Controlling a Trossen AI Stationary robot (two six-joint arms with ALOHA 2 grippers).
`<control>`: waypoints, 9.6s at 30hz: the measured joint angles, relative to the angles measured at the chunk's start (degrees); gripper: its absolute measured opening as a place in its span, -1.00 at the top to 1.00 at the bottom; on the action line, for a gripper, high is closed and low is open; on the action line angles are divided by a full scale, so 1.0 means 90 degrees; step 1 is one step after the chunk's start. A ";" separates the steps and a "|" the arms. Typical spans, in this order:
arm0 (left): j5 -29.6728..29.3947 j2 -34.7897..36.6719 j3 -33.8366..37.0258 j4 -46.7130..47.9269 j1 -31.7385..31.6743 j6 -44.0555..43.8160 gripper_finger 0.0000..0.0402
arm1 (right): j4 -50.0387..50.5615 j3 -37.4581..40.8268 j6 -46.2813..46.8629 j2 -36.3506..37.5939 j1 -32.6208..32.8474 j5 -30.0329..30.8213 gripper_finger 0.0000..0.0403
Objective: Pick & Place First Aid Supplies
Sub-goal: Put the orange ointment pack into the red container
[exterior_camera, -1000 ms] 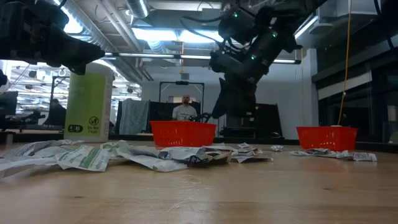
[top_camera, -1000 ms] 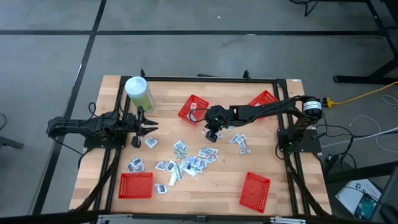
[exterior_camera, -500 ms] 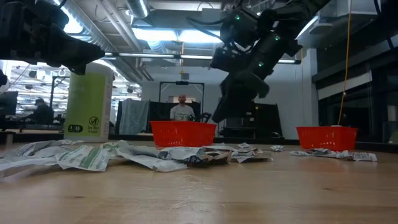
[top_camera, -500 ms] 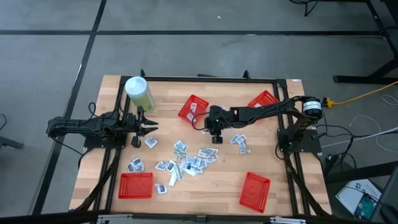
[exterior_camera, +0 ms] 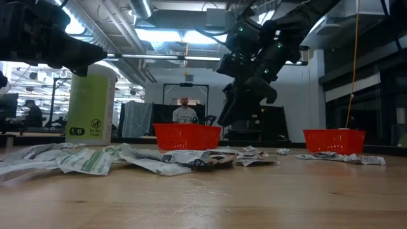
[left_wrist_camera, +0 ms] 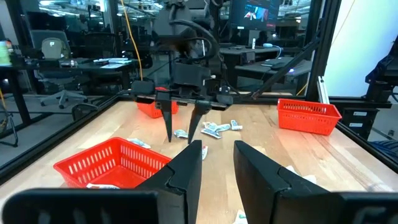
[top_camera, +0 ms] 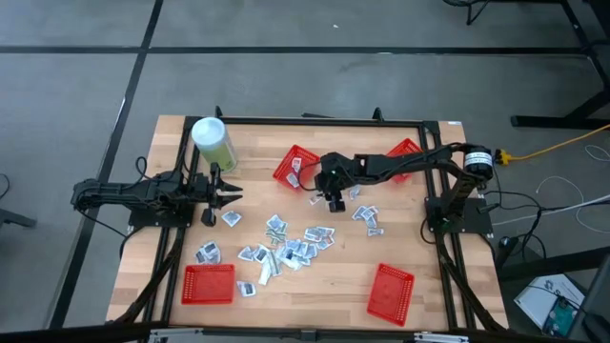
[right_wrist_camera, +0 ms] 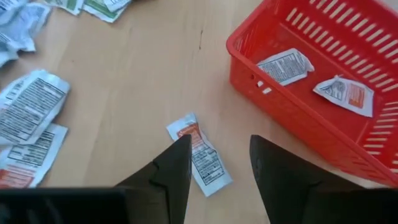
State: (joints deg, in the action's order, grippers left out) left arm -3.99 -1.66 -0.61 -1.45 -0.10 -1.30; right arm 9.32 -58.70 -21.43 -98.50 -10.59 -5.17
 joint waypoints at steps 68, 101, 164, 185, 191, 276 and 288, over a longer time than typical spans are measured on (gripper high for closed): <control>0.0000 -0.0002 0.0001 0.0000 0.0000 0.0000 0.56 | -0.1914 -0.0742 0.1798 -0.0454 -0.0333 -0.1250 0.96; 0.0000 -0.0002 -0.0001 -0.0001 0.0000 0.0000 0.56 | -0.2003 -0.0748 0.2700 -0.0454 -0.0333 0.0621 0.45; 0.0000 -0.0002 -0.0001 0.0000 0.0000 0.0000 0.56 | 0.2392 -0.0294 0.5013 -0.0449 0.2170 0.3371 0.37; 0.0000 0.0001 -0.0001 -0.0002 0.0000 0.0000 0.56 | 0.1017 0.0636 0.5045 -0.0403 0.1488 0.2257 0.45; 0.0000 0.0000 0.0000 -0.0002 0.0000 0.0000 0.56 | 0.0962 0.0674 0.5163 -0.0418 0.1448 0.1980 0.82; 0.0000 -0.0002 -0.0001 -0.0002 0.0000 0.0000 0.56 | -0.4140 0.0690 0.3662 -0.0452 0.0471 0.1627 0.30; 0.0000 0.0000 0.0000 -0.0001 0.0000 0.0000 0.56 | -0.4068 0.0690 0.3431 -0.0452 0.0745 0.1632 0.29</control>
State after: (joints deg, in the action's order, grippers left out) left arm -3.99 -1.65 -0.61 -1.46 -0.10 -1.30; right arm -27.29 -52.49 9.45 -102.56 -3.88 9.52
